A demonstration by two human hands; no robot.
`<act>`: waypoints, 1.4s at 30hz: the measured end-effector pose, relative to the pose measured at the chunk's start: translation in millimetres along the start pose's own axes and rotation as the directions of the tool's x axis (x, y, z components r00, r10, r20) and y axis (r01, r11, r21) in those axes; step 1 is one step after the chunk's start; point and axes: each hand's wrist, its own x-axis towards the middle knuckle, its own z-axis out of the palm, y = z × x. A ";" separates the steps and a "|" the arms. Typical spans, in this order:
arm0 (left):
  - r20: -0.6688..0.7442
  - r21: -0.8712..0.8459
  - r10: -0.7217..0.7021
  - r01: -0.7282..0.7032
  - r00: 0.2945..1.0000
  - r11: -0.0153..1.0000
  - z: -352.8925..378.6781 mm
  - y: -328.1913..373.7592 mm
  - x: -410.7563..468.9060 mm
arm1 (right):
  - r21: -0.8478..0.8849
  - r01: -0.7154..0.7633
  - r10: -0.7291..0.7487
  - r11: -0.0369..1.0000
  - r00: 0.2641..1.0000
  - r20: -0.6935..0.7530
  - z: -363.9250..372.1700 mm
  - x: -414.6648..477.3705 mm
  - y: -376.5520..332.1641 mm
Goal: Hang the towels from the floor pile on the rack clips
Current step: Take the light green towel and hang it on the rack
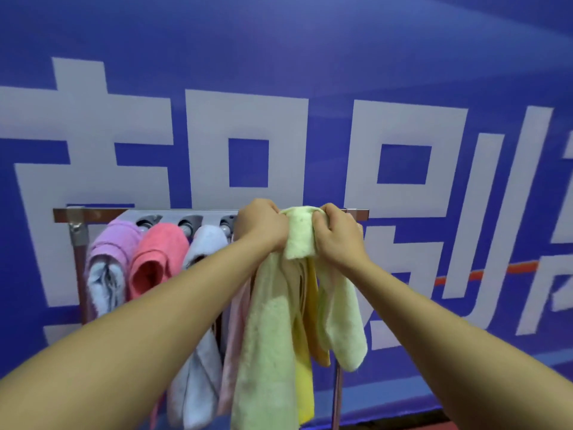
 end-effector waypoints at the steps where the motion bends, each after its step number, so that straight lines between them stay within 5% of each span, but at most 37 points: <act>1: -0.014 0.031 -0.018 0.018 1.000 0.999 0.6 2.9 8.4 | -0.034 0.000 0.001 0.999 1.000 0.006 4.5 10.3 -0.7; 6: 0.015 0.138 -0.105 0.102 0.994 0.985 10.6 7.3 25.6 | -0.269 0.030 -0.006 0.963 0.996 0.088 31.1 32.9 4.2; 10: 0.206 -0.176 -0.134 0.171 0.969 0.969 21.5 2.6 24.4 | -0.312 -0.022 0.058 0.950 0.992 0.108 35.2 30.2 26.3; 12: 0.145 -0.295 -0.105 0.144 0.984 0.944 22.7 -2.3 20.1 | -0.345 0.016 0.025 0.938 0.993 0.114 33.8 24.9 35.1; 15: 0.042 -0.223 -0.025 0.034 0.999 0.974 21.9 -12.2 8.3 | -0.450 0.159 -0.105 0.879 0.984 0.142 36.6 13.9 38.4; 19: 0.120 -0.198 -0.039 0.063 0.992 0.978 23.5 -14.4 -9.0 | -0.447 0.189 -0.157 0.874 0.982 0.108 38.6 7.3 38.2; 25: 0.501 -0.637 -0.061 0.416 0.863 0.649 37.5 -15.6 -24.0 | -0.428 0.407 -0.405 0.807 0.909 0.101 22.7 -13.0 37.4; 34: 0.609 -0.655 -0.043 0.533 0.792 0.536 33.7 -29.9 -28.5 | -0.435 0.234 -0.182 0.869 0.970 0.159 31.6 -33.2 32.4; 37: 0.659 -0.591 -0.024 0.537 0.752 0.602 25.2 -36.4 -28.3 | -0.358 0.175 -0.106 0.917 0.973 0.204 30.8 -34.7 30.6; 42: 0.514 -0.604 0.018 0.346 0.858 0.718 14.5 -32.5 -45.2 | -0.278 0.102 -0.040 0.955 0.975 0.221 24.0 -35.1 26.7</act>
